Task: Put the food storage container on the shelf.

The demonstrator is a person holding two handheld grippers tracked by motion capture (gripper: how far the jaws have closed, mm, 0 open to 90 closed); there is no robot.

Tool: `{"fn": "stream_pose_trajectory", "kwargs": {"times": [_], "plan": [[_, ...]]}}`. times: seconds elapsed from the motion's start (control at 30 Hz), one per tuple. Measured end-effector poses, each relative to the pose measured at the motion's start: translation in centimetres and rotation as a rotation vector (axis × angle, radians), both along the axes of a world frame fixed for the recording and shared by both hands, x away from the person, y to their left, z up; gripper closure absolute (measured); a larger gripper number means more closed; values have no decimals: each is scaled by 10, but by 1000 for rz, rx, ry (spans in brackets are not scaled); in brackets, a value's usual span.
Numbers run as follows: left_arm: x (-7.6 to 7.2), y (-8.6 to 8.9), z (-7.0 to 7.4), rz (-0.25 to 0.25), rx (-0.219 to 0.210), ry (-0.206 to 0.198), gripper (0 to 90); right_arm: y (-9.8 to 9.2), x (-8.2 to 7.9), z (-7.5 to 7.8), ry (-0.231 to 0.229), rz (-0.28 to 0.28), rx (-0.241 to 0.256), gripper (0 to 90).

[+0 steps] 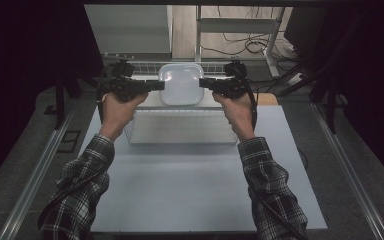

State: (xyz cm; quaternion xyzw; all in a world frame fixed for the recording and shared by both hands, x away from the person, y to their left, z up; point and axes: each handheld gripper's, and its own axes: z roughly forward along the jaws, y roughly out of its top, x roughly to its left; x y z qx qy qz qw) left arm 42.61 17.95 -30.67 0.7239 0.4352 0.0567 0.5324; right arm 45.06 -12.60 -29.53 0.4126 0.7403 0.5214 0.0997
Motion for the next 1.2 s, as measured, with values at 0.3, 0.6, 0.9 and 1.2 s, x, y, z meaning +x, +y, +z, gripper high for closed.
{"fn": "stream_pose_trajectory", "kwargs": {"times": [0.3, 0.6, 0.9, 1.2], "plan": [[7, -8, -4, 23, 78, 8, 677, 4, 10, -2, 13, -17, -3, 664], [17, -8, -5, 45, 67, 33, 603, 8, 21, -7, 38, -13, -34, 575], [34, -6, -6, 91, 62, 42, 456, 10, 25, -9, 37, -34, -48, 516], [40, -10, -6, 157, 102, -15, 394, 14, 30, -8, 7, -85, -53, 470]]}}
